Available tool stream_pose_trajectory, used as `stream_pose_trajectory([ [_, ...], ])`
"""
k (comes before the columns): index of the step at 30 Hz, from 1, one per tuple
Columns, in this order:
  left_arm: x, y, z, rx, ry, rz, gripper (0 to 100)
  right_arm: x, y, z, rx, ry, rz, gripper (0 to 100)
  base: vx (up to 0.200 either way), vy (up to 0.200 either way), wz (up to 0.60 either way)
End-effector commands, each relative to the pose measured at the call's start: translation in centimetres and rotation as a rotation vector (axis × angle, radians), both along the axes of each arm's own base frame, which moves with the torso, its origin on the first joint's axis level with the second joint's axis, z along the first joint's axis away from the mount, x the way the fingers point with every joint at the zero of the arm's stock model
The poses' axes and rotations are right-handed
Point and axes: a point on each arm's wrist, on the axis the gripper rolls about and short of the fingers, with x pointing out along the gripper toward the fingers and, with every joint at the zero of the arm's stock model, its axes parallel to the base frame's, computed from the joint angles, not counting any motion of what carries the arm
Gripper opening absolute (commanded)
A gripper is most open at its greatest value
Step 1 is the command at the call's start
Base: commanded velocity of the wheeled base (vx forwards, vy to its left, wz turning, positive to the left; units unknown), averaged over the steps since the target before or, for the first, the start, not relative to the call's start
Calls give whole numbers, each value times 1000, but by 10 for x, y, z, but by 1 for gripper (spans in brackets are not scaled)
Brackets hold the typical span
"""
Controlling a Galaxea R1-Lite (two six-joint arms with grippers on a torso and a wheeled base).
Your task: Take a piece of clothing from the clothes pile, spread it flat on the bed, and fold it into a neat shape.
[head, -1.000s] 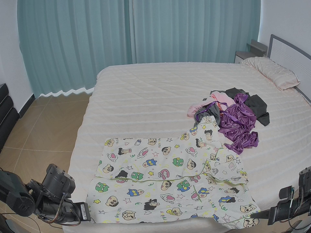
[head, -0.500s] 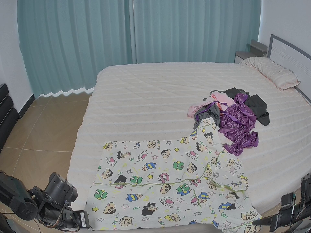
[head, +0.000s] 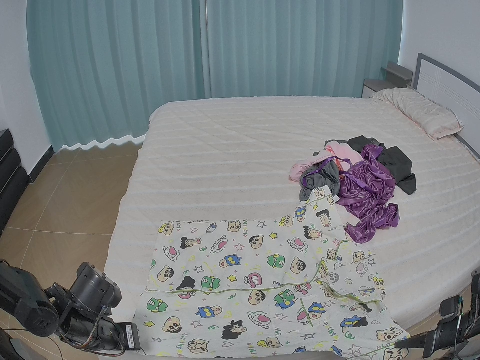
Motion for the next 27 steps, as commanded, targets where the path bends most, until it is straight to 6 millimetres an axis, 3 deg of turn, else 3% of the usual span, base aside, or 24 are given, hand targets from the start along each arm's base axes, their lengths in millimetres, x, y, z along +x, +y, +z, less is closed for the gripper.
stream_pose_trajectory([
  [1,12,-5,11,-46,-48,28,0,7,1,7,5,-25,-6,0,0,0,0],
  [3,14,-7,13,-56,-58,41,0,8,1,9,7,-28,-8,0,0,0,0],
  [6,35,-13,26,-112,-112,112,0,24,1,9,-1,30,-27,0,0,0,0],
  [11,45,-13,25,-111,-115,138,0,36,1,11,-1,34,-47,0,0,0,0],
  [27,102,-6,4,-167,-153,287,0,90,-3,0,-4,41,-108,0,0,0,0],
])
